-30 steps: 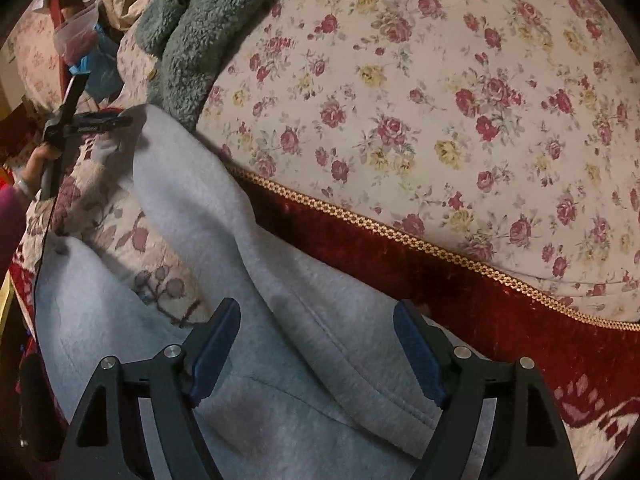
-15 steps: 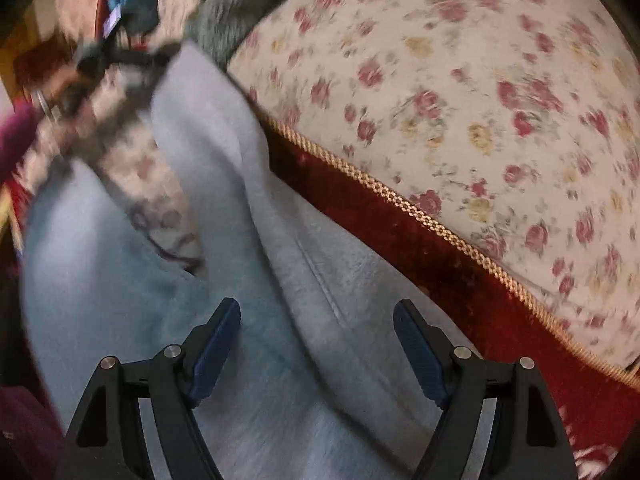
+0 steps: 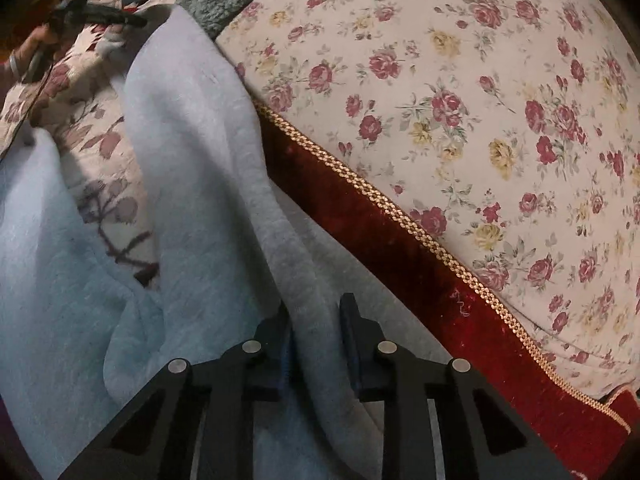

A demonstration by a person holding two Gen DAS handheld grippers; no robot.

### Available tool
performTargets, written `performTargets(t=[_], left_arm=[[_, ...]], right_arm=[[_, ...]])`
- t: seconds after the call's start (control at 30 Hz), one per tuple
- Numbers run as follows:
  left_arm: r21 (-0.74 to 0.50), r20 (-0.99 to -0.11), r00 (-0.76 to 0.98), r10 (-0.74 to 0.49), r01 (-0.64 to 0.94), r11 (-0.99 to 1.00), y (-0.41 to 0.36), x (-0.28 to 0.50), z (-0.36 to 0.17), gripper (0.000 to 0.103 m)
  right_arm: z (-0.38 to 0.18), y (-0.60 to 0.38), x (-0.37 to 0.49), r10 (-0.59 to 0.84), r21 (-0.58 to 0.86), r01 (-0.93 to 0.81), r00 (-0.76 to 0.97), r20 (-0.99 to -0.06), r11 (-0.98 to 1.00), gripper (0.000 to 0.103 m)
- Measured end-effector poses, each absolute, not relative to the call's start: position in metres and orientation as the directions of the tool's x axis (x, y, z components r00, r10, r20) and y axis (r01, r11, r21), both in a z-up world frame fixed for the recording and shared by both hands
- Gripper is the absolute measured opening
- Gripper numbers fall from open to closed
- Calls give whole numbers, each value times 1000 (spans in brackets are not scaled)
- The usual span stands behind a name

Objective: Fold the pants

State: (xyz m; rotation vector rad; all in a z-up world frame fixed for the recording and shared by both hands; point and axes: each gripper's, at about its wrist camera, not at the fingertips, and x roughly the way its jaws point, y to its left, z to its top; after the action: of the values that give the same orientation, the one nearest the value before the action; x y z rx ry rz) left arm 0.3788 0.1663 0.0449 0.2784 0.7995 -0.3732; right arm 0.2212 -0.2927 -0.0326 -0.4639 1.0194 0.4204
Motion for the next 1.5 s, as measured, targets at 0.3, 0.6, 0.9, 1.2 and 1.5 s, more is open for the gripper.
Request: performTargets(t=[0.3, 0.6, 0.9, 1.2, 1.5], left_arm=[[230, -812, 580, -69, 426, 875, 138, 402, 30, 103], [288, -793, 608, 42, 313, 905, 137, 415, 5, 12], [299, -711, 703, 13, 284, 911, 159, 348, 83, 12], [297, -699, 715, -4, 296, 908, 156, 260, 102, 12], [233, -713, 699, -56, 312, 921, 164, 152, 81, 12]], right_arm=[[-33, -293, 226, 131, -144, -521, 455, -881, 841, 23], [-32, -285, 231, 74, -220, -498, 505, -860, 839, 16], [33, -300, 215, 42, -276, -408, 620, -784, 870, 14], [94, -319, 151, 31, -303, -365, 682, -730, 880, 14], [113, -325, 55, 83, -264, -385, 687, -722, 884, 14]])
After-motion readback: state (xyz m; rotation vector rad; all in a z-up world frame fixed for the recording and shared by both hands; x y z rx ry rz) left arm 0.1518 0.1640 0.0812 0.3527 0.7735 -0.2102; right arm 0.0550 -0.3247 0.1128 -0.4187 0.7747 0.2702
